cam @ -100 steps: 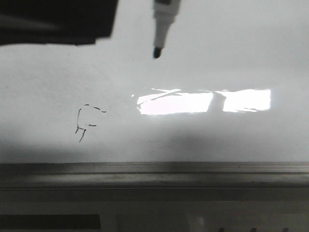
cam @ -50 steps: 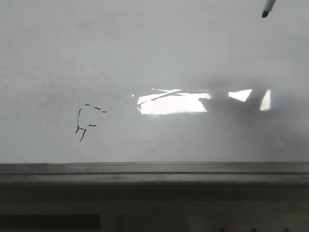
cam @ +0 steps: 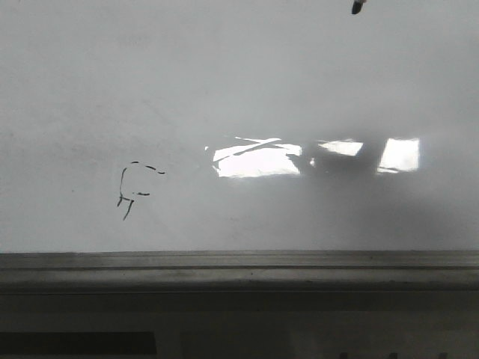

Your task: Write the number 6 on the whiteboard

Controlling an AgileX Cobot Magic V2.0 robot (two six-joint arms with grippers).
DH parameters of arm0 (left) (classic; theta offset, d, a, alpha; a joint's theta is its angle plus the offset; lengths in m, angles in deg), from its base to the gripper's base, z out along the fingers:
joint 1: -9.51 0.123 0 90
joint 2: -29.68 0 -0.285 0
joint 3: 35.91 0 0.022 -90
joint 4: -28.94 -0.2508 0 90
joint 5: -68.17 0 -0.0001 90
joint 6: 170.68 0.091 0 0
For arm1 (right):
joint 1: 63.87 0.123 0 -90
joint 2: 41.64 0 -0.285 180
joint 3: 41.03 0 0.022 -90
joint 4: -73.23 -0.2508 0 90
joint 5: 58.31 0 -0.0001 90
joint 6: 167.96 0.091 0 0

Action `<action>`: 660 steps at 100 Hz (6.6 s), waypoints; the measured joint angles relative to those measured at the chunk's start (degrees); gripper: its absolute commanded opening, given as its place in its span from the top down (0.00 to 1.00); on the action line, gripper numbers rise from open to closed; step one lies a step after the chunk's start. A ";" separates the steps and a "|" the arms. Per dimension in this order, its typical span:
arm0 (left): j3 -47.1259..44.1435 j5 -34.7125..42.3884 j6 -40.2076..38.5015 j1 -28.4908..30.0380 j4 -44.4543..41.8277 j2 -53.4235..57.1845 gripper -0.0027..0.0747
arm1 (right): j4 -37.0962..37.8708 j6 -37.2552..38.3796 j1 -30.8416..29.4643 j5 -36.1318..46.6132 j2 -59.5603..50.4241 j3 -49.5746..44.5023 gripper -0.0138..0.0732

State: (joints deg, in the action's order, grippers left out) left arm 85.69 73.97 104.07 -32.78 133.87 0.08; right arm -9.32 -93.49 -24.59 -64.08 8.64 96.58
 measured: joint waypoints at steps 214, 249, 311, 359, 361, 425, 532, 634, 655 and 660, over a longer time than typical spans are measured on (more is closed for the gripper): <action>-0.13 0.00 -0.02 0.00 0.00 0.00 0.99 | 93.45 91.94 -3.78 38.13 11.48 -8.47 0.91; -0.13 0.00 -0.02 0.00 0.00 0.00 0.99 | 91.85 91.70 -7.95 40.44 15.10 -8.47 0.91; -0.13 0.00 -0.02 0.00 0.00 0.00 0.99 | 91.62 96.21 -6.39 42.60 19.90 -8.47 0.91; -0.13 0.00 -0.02 0.00 0.00 0.00 0.99 | 91.29 97.93 1.09 21.56 15.23 -8.14 0.91; -0.13 0.00 -0.02 0.00 0.00 0.00 0.99 | 91.19 97.93 0.90 20.80 14.55 -8.14 0.91; -0.13 0.00 -0.02 0.00 0.00 0.00 0.99 | 91.35 96.97 -1.17 25.11 18.25 -3.50 0.91; 10.19 -37.80 2.39 0.00 -6.32 -33.79 0.51 | 82.55 96.85 15.46 -10.25 -0.71 2.29 0.91; 15.27 -59.92 20.52 0.00 -3.88 -47.70 0.99 | 80.31 96.85 25.43 -6.92 -0.48 2.29 0.91; 15.27 -60.52 20.52 0.00 -4.50 -47.70 0.99 | 79.41 96.85 25.99 -6.92 -0.48 2.29 0.91; 15.27 -60.63 20.52 0.00 -4.63 -47.70 0.99 | 79.41 96.85 26.08 -6.92 -0.48 2.29 0.91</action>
State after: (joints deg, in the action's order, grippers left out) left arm 100.96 13.34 124.58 -32.78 129.24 -47.62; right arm 70.09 3.36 1.49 -71.00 8.16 98.87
